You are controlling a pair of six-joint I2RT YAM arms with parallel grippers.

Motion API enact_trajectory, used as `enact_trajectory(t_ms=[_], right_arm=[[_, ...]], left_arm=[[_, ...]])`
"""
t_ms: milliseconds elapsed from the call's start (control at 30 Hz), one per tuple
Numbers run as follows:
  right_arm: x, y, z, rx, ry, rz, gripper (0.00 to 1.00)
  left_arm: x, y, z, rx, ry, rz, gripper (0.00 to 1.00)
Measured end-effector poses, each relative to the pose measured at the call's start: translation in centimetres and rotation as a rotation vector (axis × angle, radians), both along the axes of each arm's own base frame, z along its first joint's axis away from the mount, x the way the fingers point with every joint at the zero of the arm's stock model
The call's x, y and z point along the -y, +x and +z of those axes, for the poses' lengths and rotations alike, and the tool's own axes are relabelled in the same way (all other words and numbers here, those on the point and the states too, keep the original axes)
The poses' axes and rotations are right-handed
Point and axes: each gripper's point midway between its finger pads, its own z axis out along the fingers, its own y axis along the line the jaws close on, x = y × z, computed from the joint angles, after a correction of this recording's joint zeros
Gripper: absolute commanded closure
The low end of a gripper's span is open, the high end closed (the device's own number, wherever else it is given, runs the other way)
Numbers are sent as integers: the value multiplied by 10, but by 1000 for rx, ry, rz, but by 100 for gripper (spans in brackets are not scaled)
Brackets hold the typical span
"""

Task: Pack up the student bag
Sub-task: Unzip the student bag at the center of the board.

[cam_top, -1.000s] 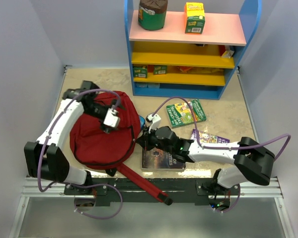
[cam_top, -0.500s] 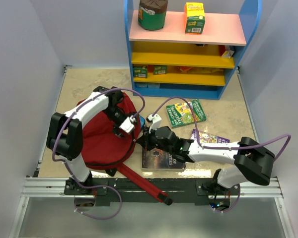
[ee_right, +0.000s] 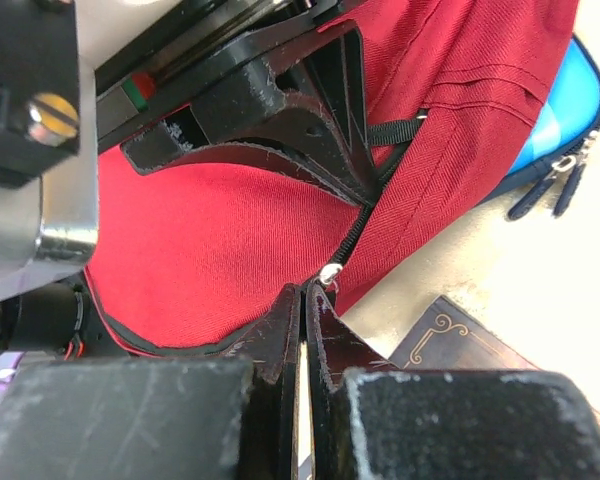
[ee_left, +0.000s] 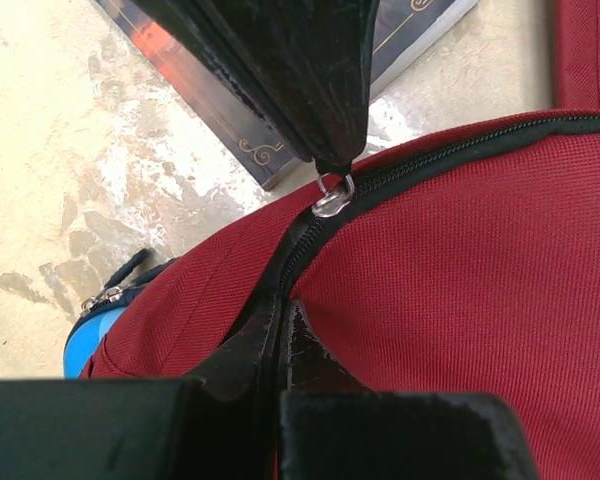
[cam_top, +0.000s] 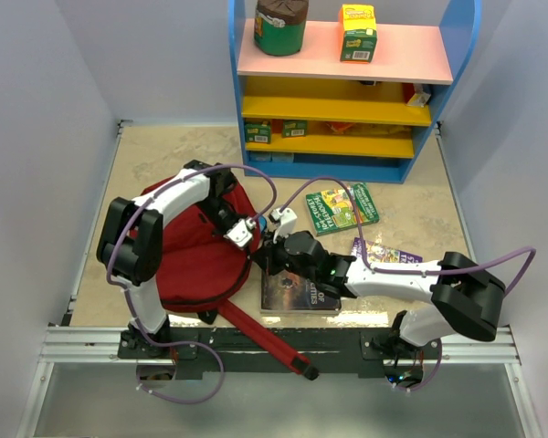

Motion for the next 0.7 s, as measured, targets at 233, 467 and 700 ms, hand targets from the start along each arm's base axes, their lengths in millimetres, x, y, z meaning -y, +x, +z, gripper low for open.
enact_trajectory(t_ms=[233, 467, 700], right_arm=[[-5, 4, 3, 1, -8, -7, 100], [-15, 10, 18, 21, 2, -3, 100], [-35, 18, 19, 23, 6, 10, 100]], left_arm=[[-1, 18, 1, 26, 17, 73, 100], [-42, 89, 29, 63, -35, 350, 100], [-81, 115, 37, 0, -100, 600, 100]])
